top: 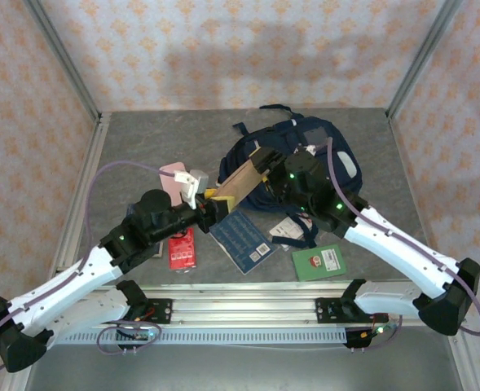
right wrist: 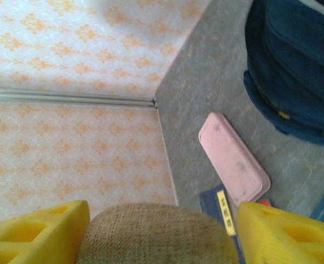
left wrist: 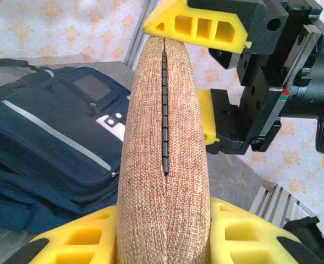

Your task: Pack the student bag

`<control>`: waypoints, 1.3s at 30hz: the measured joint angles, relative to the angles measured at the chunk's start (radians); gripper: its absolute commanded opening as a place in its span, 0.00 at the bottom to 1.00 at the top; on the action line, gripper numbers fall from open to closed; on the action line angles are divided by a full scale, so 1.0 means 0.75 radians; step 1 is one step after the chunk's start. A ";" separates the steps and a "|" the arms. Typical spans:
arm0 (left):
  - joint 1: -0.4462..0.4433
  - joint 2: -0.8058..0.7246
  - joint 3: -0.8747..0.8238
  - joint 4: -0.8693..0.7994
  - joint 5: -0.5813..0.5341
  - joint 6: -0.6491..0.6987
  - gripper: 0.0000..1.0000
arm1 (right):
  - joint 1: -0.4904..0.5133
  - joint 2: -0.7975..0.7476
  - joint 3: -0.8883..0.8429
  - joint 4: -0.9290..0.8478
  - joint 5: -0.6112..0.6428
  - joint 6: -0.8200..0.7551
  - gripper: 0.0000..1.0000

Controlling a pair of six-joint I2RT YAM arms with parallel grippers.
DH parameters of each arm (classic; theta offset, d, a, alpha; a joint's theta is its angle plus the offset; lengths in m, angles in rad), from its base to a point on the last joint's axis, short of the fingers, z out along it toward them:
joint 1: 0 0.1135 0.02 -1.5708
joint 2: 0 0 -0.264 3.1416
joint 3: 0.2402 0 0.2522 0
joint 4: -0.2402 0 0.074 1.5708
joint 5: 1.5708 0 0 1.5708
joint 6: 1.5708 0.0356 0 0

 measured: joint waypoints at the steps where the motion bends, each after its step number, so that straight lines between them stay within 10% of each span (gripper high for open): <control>1: 0.000 -0.008 -0.001 -0.004 -0.009 -0.005 0.22 | -0.001 -0.003 -0.008 0.020 0.008 -0.040 0.77; 13: 0.014 -0.021 0.082 -0.313 -0.231 -0.018 0.18 | -0.091 -0.070 -0.106 0.101 0.019 -0.809 0.86; 21: 0.136 -0.016 0.246 -0.632 -0.361 -0.043 0.21 | -0.199 0.334 0.227 -0.287 0.016 -1.503 0.91; 34: 0.144 -0.033 0.246 -0.806 -0.301 0.013 0.21 | -0.344 1.071 0.699 -0.574 -0.029 -1.757 0.94; 39: 0.153 -0.033 0.246 -0.819 -0.291 0.031 0.21 | -0.346 1.252 0.863 -0.619 -0.066 -1.792 0.70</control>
